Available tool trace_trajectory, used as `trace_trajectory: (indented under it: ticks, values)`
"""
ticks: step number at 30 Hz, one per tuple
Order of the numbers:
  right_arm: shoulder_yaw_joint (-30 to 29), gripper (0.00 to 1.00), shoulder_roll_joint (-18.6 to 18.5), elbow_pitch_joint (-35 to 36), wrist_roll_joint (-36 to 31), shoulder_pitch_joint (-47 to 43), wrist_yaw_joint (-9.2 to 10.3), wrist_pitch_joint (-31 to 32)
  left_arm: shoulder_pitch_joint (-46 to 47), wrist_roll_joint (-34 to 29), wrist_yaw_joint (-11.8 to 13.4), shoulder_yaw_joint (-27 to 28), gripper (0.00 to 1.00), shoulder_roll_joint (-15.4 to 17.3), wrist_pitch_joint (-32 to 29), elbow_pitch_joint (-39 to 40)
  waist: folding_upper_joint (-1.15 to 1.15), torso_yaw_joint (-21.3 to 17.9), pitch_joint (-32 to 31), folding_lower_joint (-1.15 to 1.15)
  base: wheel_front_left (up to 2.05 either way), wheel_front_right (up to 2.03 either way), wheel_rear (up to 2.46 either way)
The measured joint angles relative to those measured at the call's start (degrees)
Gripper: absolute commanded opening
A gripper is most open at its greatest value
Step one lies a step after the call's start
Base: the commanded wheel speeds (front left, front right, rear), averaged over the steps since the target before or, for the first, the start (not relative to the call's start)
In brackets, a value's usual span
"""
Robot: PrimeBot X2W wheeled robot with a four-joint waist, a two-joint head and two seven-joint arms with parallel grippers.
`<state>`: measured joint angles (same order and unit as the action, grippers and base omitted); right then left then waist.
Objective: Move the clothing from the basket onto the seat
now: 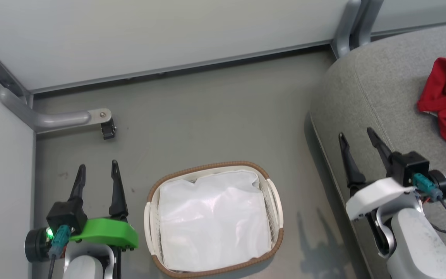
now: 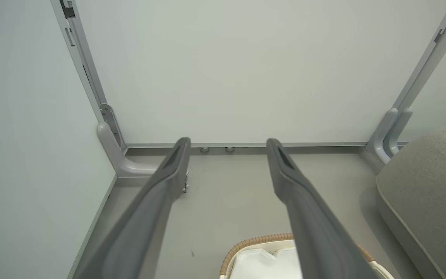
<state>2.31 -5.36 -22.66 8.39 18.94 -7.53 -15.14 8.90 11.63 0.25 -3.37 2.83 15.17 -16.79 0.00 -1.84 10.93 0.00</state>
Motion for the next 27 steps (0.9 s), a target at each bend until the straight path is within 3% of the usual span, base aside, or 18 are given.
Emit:
trace_trajectory:
  ticks: [15, 16, 22, 27]
  values:
    - [-0.4, 1.0, 0.7, -0.9, -0.4, -6.4, 0.0, 0.0, -6.3, 2.4, -2.3, 2.3, 1.0, 0.0, 0.0, -0.3, 0.0, 0.4, -6.7, 0.0, 0.0, 0.0, 0.0]
    - [-0.4, 0.0, 0.8, -0.9, -0.4, -6.5, 0.0, 0.0, -6.5, 3.0, -2.7, 2.2, 0.0, 0.0, 0.0, -0.5, 0.0, 0.3, -7.0, 0.0, 0.0, 0.0, 0.0]
    - [-0.3, 0.0, 1.5, -3.4, 0.3, -8.1, 0.0, 0.6, -6.9, 3.5, -2.7, 2.0, 0.0, -0.3, -0.5, -3.2, 0.0, 0.3, -7.1, 0.0, 0.0, 0.0, 0.0]
    - [-1.1, 0.0, 1.5, -3.1, 5.7, -8.1, 0.0, 2.2, -6.9, 8.7, -2.8, 2.6, 0.0, -0.3, -2.1, -3.3, 0.0, 0.4, -7.2, 0.0, 0.0, 0.0, 0.0]
